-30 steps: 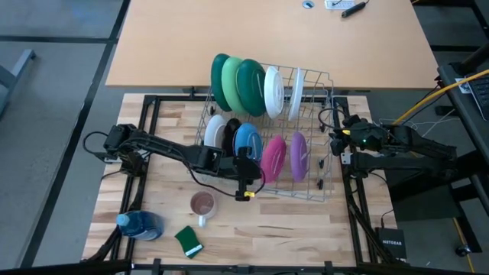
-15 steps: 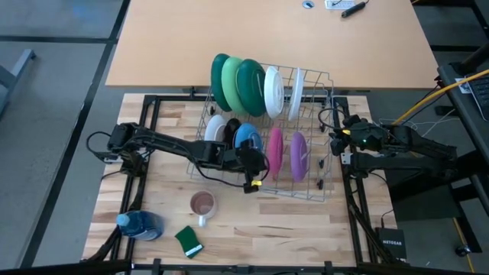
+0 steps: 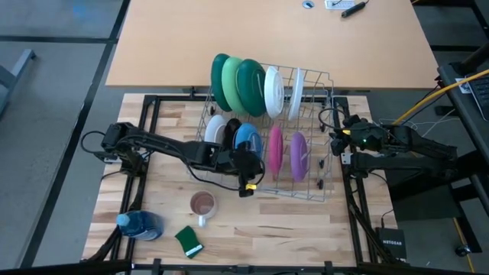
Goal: Sort dishes
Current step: Return to Home Position
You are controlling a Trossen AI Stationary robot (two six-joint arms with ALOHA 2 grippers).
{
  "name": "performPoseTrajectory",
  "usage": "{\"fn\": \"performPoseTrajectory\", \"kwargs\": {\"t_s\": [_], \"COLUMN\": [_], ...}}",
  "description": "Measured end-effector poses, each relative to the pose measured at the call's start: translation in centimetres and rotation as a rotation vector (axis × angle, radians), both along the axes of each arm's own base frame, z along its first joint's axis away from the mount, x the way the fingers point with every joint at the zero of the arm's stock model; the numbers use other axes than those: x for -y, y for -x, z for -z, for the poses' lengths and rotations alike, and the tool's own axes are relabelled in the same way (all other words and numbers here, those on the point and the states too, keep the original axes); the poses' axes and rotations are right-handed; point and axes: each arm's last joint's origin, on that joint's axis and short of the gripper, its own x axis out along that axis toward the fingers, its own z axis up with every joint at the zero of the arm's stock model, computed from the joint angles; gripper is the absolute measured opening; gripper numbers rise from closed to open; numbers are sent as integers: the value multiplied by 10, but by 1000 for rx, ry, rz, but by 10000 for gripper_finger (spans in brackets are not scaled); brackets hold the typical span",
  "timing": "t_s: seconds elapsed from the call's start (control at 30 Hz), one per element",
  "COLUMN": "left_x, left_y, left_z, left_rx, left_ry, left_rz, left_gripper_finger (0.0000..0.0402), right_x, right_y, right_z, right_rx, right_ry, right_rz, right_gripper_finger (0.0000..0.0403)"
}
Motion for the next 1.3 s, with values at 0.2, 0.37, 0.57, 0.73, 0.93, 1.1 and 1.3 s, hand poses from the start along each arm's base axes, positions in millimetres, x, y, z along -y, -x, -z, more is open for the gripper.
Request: {"fn": "performPoseTrajectory", "kwargs": {"t_s": [0.2,0.37,0.57,0.73,0.93,1.1,1.3], "left_x": [-1,-8,-9,-4,-3,-10,-21], "left_y": [22,56,106,142,181,215,253], "left_z": [-29,-64,-100,-111,-84,-45,-4], "left_rx": [27,58,70,80,130,229,367], "left_ry": [1,-25,-181,-200,-195,-148,-78], "left_rz": [1,-15,-48,-36,-85,-187,-192], "left_gripper_finger": [7,7,7,7,7,7,7], "right_x": [0,-1,-2,-6,-10,-11,-10], "right_y": [1,6,24,48,76,76,70], "right_z": [-2,-23,-41,-29,-3,1,-4], "right_rx": [2,50,141,234,388,382,452], "right_ry": [7,49,133,150,149,139,167], "right_rz": [-6,-33,2,11,19,9,-14], "right_gripper_finger": [127,127,127,127,127,127,127]}}
